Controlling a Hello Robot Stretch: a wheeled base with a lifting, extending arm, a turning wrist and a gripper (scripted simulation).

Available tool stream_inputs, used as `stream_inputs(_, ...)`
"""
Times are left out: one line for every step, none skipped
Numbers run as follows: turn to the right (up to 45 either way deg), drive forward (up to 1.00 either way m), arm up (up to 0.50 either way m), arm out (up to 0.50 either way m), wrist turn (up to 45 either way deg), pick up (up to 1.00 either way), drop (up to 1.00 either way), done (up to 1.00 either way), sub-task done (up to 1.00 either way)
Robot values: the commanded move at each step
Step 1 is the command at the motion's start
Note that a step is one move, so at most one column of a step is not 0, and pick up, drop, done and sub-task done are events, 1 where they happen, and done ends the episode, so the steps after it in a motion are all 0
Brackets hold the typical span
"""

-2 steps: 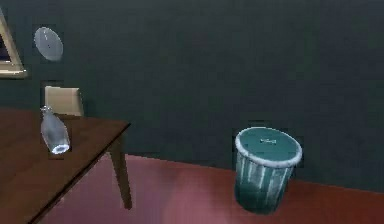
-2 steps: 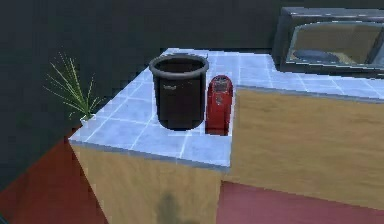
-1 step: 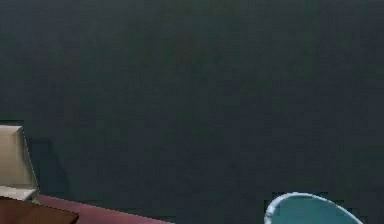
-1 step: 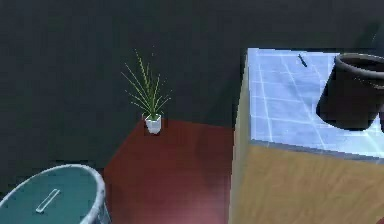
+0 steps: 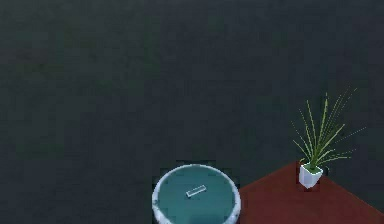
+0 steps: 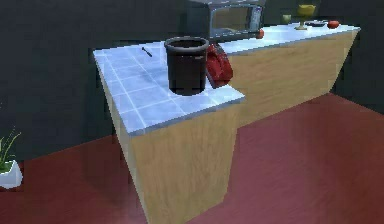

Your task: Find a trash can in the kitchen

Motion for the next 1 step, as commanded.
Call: stream_inputs(0.0, 0.00, 0.00, 0.00, 0.0, 0.00, 0.00, 1.00, 0.00)
